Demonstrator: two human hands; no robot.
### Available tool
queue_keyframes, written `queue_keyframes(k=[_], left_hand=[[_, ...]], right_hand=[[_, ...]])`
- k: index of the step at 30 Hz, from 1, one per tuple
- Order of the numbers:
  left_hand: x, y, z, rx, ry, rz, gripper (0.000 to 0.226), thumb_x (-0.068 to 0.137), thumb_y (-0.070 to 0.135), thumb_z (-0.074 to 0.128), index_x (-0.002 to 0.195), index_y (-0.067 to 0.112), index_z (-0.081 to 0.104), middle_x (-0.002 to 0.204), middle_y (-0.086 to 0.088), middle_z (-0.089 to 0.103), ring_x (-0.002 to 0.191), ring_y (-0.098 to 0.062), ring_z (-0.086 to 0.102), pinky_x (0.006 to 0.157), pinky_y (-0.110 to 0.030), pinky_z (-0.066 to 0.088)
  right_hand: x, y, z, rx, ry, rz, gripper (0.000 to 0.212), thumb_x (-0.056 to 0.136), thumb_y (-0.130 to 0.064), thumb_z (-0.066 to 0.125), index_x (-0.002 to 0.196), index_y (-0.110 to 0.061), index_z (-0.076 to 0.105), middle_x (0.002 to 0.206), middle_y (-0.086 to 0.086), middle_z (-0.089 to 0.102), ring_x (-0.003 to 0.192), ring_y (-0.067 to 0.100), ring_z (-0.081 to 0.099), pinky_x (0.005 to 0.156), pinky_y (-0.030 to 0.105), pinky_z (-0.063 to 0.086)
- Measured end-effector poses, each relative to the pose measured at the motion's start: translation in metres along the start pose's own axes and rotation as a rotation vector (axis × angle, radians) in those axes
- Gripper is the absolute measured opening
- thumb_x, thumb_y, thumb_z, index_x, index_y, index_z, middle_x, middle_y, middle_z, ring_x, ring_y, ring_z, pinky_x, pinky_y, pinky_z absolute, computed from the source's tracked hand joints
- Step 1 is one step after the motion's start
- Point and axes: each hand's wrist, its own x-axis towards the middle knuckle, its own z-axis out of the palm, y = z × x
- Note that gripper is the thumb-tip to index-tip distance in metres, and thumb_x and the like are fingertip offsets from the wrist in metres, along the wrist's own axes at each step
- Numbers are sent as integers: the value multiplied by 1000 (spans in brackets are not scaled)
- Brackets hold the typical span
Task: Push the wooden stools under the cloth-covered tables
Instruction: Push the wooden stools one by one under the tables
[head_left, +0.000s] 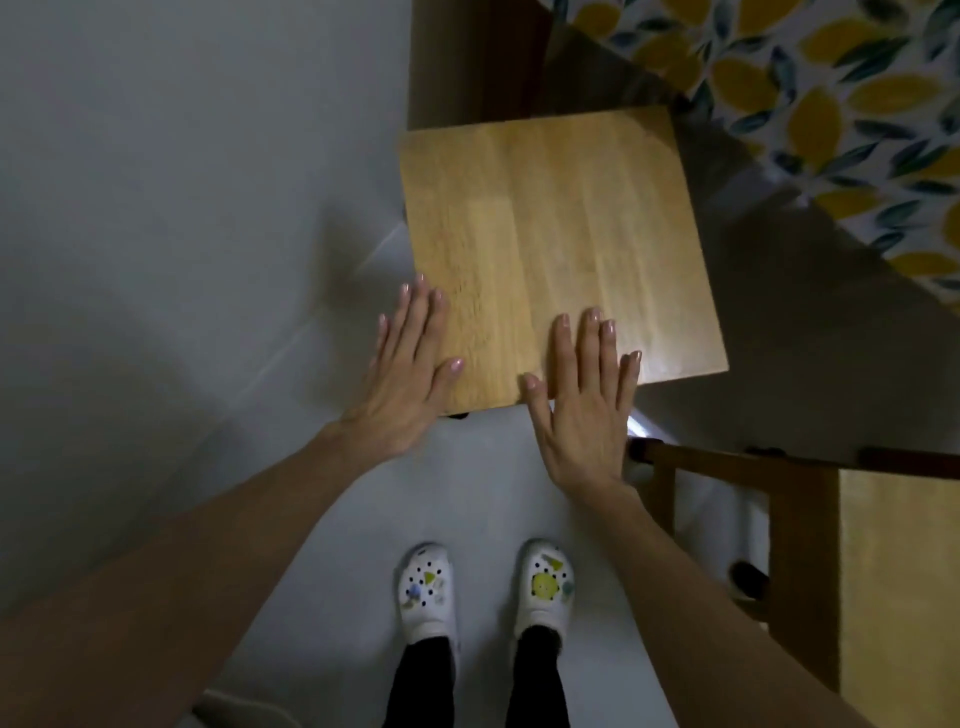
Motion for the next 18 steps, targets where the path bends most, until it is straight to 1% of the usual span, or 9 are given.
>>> queue_keyframes(k=[3, 5, 7, 9, 12, 16, 18], left_hand=[[6, -3, 8, 32, 40, 16, 66, 98, 41, 19, 150, 6, -3, 158, -9, -16, 146, -21, -15, 119, -46, 1], [8, -1, 8, 40, 53, 13, 65, 98, 41, 17, 150, 4, 0, 159, -12, -11, 147, -22, -10, 119, -44, 4], [11, -1, 7, 51, 40, 21, 65, 98, 40, 15, 149, 2, 1, 159, -14, -9, 147, -24, -9, 119, -43, 6], [15, 0, 6, 82, 10, 33, 66, 98, 41, 11, 149, 0, 1, 159, -17, -10, 147, -27, -8, 119, -44, 10], [30, 3, 2, 115, -39, 59, 67, 98, 45, 8, 150, 3, -2, 158, -15, -15, 146, -31, -12, 118, -48, 12], [76, 22, -5, 98, -60, 31, 67, 95, 48, 8, 149, 13, -9, 156, -8, -25, 140, -37, -28, 116, -54, 3], [96, 34, -5, 79, -60, 13, 68, 93, 49, 6, 149, 15, -11, 155, -7, -28, 138, -39, -31, 115, -55, 0]], right_hand=[[4, 3, 7, -33, 37, 11, 67, 97, -56, 18, 153, -21, 14, 162, 6, 7, 149, 23, 0, 119, 45, -4], [5, 5, 8, -34, 41, 6, 67, 96, -57, 17, 153, -20, 18, 161, 6, 10, 149, 23, 2, 119, 46, -2], [7, 6, 7, -27, 50, 3, 67, 96, -57, 20, 152, -21, 21, 161, 6, 14, 149, 24, 5, 119, 47, 1], [11, 10, 6, -25, 51, -1, 66, 95, -55, 24, 152, -21, 23, 160, 6, 15, 149, 24, 5, 119, 49, 2], [24, 21, 0, -17, 32, -19, 66, 94, -54, 28, 152, -22, 21, 161, 5, 13, 149, 24, 3, 119, 47, -4], [53, 43, -13, 13, 14, -52, 67, 93, -55, 30, 152, -24, 20, 162, 3, 11, 149, 22, 2, 118, 44, -10], [69, 56, -20, 19, 0, -66, 67, 93, -56, 28, 152, -26, 18, 162, 1, 10, 149, 21, 0, 118, 45, -11]])
